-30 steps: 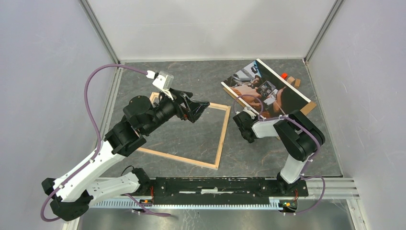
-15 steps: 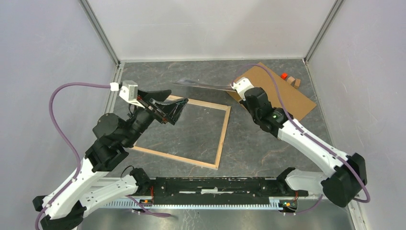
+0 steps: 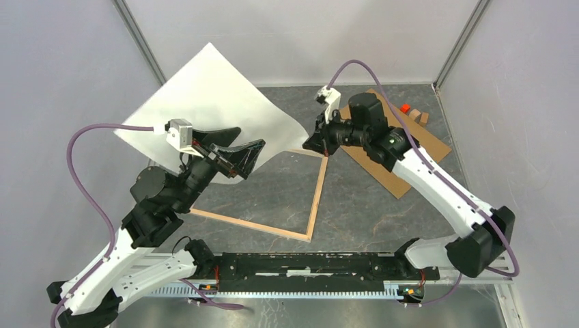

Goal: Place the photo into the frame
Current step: Turn over the photo at the center of the board.

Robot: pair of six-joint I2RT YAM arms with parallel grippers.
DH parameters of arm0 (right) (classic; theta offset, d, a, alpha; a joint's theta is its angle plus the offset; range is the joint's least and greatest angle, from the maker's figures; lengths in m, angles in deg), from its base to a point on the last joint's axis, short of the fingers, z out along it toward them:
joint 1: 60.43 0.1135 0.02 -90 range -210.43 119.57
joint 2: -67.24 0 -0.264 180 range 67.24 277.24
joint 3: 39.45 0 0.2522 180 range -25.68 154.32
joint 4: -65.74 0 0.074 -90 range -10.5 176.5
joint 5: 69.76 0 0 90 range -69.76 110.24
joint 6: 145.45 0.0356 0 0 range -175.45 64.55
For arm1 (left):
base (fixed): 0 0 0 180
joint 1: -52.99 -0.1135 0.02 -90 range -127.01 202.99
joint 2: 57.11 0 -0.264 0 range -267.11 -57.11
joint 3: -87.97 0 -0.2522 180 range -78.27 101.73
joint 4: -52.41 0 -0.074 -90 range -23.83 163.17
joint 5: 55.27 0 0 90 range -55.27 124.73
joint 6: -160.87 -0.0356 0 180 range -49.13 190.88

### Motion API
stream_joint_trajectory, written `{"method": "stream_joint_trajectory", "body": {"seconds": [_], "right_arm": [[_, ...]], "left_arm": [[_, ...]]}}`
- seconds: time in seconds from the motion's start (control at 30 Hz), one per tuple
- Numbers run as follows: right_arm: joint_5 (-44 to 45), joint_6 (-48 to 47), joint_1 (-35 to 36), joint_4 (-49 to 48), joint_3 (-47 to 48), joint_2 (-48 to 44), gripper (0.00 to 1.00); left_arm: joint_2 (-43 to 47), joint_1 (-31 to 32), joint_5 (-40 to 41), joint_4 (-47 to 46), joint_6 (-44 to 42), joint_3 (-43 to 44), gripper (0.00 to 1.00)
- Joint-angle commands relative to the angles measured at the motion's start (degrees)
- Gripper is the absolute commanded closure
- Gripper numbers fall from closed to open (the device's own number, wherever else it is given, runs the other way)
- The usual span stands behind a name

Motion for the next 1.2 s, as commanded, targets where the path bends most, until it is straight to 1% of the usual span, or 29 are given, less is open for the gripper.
{"method": "stream_joint_trajectory", "body": {"seconds": [0.0,0.07,0.13,0.23,0.27,0.3,0.37,0.5,0.6,0.7,0.73,0.77,0.8,0.83,0.87,0.9,0.97,1.0,1.03,1.1,1.17], "right_arm": [[-26.56,18.33,-10.58,-6.93,-5.32,3.04,1.0],[-34.7,26.08,-14.03,-15.17,-10.72,4.1,1.0],[-37.99,26.13,-16.0,-14.34,-12.53,6.37,1.0],[-39.76,22.61,-17.87,-10.52,-14.09,9.5,1.0],[-40.46,23.37,-18.63,-11.24,-15.57,9.8,1.0],[-41.69,25.48,-19.3,-13.92,-16.99,9.71,1.0],[-43.3,32.27,-20.51,-21.57,-20.34,8.25,1.0],[-46.58,54.95,-22.2,-48.05,-28.85,6.02,1.0],[-48.73,63.28,-23.23,-58.04,-34.29,6.92,1.0],[-49.0,76.24,-24.45,-75.77,-41.83,9.09,0.98],[-48.76,78.01,-24.59,-78.7,-43.28,10.29,0.98],[-48.85,77.27,-24.74,-78.68,-43.89,11.28,0.98],[-48.78,73.8,-25.08,-74.7,-43.68,12.07,0.99],[-48.31,68.32,-26.13,-69.13,-43.09,12.38,0.99],[-47.65,61.74,-27.33,-59.98,-41.48,12.64,0.97],[-45.7,48.64,-28.64,-47.48,-38.62,13.01,0.93],[-36.25,20.18,-31.09,-10.68,-27.18,15.87,0.8],[-29.85,11.24,-31.55,0.16,-23.32,17.22,0.76],[-26.8,8.99,-32.07,1.61,-22.48,17.65,0.74],[-27.43,10.55,-33.65,-2.73,-25.72,17.05,0.72],[-27.25,10.99,-35.07,-4.7,-28.17,17.07,0.69]], "left_arm": [[-0.19,-0.41,0.56,-3.3,-2.85,0.2,0.0],[-0.59,-0.41,0.31,-2.95,-2.77,0.49,0.0],[-1.11,-0.41,0.13,-2.69,-2.68,0.66,0.0],[-2.09,-0.44,-0.28,-2.13,-2.5,1.1,0.0],[-2.39,-0.41,-0.38,-1.97,-2.5,1.17,0.0],[-2.68,-0.41,-0.51,-1.81,-2.34,1.34,0.0],[-3.16,-0.41,-1.09,-1.39,-2.33,1.72,0.0],[-4.14,-0.41,-2.02,-0.93,-1.82,2.18,0.0],[-4.74,-0.38,-2.59,-0.69,-1.63,2.44,0.0],[-5.04,-0.41,-3.18,-0.57,-1.46,2.59,0.0],[-5.13,-0.41,-3.5,-0.54,-1.38,2.69,0.0],[-5.26,-0.41,-3.89,-0.54,-1.36,2.75,0.0],[-5.27,-0.45,-4.17,-0.58,-1.27,2.8,0.0],[-5.33,-0.43,-4.26,-0.53,-1.31,2.8,0.0],[-5.37,-0.41,-4.23,-0.59,-1.27,2.8,0.0],[-5.31,-0.42,-4.14,-0.52,-1.27,2.8,0.0],[-5.33,-0.43,-3.94,-0.46,-1.32,2.8,0.0],[-5.39,-0.42,-4.01,-0.41,-1.27,2.84,0.0],[-5.42,-0.41,-4.29,-0.36,-1.23,2.88,0.0],[-5.7,-0.49,-5.1,-0.42,-1.01,2.97,0.0],[-6.0,-0.46,-5.33,-0.39,-0.92,3.06,0.0]]}}
